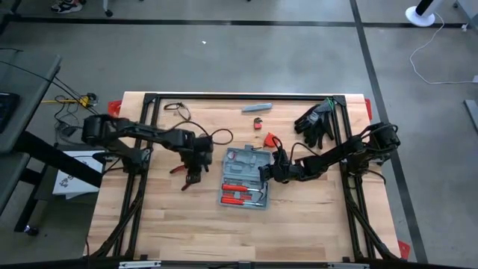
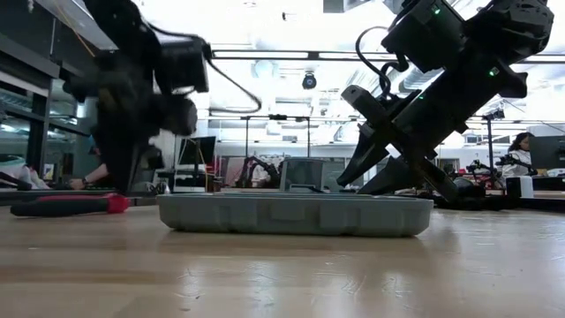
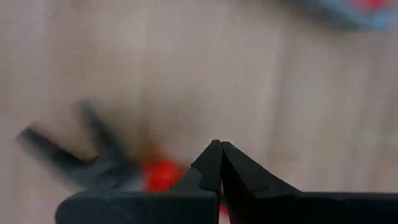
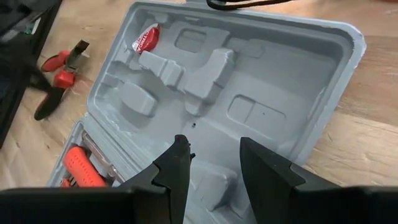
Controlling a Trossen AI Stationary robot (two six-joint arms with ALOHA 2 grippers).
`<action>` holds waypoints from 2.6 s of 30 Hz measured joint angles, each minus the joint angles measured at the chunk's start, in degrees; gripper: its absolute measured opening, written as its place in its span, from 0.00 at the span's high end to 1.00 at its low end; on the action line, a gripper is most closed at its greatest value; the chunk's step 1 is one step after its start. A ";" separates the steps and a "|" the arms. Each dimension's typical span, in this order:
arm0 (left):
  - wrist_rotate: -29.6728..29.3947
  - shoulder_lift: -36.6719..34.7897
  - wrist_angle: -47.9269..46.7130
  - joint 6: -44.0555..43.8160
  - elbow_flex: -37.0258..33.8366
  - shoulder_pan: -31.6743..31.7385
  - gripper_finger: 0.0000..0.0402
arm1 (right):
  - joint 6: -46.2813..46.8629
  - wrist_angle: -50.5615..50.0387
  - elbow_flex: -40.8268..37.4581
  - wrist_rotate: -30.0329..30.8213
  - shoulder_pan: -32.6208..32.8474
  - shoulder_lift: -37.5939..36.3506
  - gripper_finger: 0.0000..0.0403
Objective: Prefit tool cases
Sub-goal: Remove the orange pliers from the gray prefit tool case, then adjust the gray prefit tool case, then remove the orange hammer from the gray prefit tool case
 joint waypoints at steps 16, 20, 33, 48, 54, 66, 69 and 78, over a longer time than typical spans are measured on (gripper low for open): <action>-12.63 -4.32 -5.02 1.46 -0.17 10.33 1.00 | -0.01 1.84 -0.02 -2.39 0.25 0.00 0.67; -11.46 -7.47 -0.38 -0.65 -0.17 9.85 1.00 | -0.02 4.59 -0.02 -3.98 1.26 0.00 0.67; -5.25 -2.02 24.73 -5.81 5.11 4.00 1.00 | 8.59 -5.98 3.54 0.27 11.75 -2.90 0.68; -8.78 21.60 5.49 13.57 25.19 5.38 1.00 | 17.05 -16.94 5.64 0.45 16.61 -2.99 0.96; -12.81 20.10 0.47 16.52 23.89 9.67 1.00 | 16.64 -17.14 5.66 2.63 16.25 -2.99 0.99; -12.05 10.50 -1.36 16.02 23.73 14.09 1.00 | 13.15 -16.29 5.66 2.93 14.18 -2.99 1.00; -8.70 7.18 -2.24 15.55 23.74 13.54 1.00 | 10.73 -14.08 5.66 2.88 13.38 -2.99 1.00; -1.59 4.64 -2.75 15.77 23.74 8.52 1.00 | 0.51 -9.61 5.66 -1.36 6.88 -2.99 1.00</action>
